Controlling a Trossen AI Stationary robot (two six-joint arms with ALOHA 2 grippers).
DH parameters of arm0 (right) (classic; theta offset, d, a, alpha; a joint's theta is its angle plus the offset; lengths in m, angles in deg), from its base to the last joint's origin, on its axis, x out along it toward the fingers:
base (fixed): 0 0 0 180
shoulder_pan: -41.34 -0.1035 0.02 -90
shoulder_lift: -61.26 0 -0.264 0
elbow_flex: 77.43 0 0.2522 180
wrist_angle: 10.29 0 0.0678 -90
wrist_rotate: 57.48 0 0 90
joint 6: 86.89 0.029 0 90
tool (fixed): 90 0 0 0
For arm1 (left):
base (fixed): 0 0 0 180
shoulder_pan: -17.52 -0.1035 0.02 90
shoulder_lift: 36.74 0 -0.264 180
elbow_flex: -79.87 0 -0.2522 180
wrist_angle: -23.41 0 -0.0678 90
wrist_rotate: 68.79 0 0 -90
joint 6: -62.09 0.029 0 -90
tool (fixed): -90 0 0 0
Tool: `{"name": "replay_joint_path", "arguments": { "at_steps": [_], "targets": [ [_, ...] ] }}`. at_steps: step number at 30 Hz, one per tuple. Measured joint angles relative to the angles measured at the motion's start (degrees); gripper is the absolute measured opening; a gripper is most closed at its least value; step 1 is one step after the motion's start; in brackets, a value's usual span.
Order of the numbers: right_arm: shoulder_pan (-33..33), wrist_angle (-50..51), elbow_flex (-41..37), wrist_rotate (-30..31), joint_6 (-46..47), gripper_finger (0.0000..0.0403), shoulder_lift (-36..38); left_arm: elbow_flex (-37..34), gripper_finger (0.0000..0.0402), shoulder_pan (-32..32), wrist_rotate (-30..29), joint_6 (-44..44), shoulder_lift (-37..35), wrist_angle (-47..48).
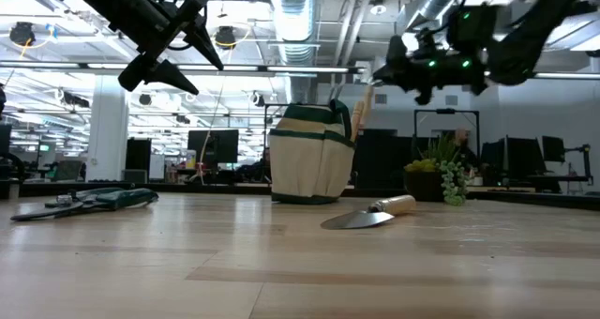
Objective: Pick & Place Garden tools in Gardening bag
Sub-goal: Put the brown trowel into the brown gardening bag
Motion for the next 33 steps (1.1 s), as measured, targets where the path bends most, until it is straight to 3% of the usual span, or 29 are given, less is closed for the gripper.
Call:
{"name": "replay_joint_path", "arguments": {
  "at_steps": [5,10,20,33],
  "targets": [
    [-0.80,-5.44,4.66,-6.00,0.41,0.0000,-9.08,0.00,0.0294,0.00,-0.66,-0.03,0.00,-0.36],
    [-1.47,-6.37,8.60,-9.85,-0.54,0.0000,-13.32,0.00,0.0294,0.00,-0.66,-0.03,0.00,-0.48],
    [-1.77,-6.24,10.31,-9.82,-0.48,0.0000,-19.34,0.00,0.0294,0.00,-0.64,-0.03,0.00,-0.77],
    [-5.43,-1.73,10.29,-6.38,-3.27,0.0000,-19.99,0.00,0.0294,0.00,-0.57,-0.03,0.00,-0.77]
  ]
}}
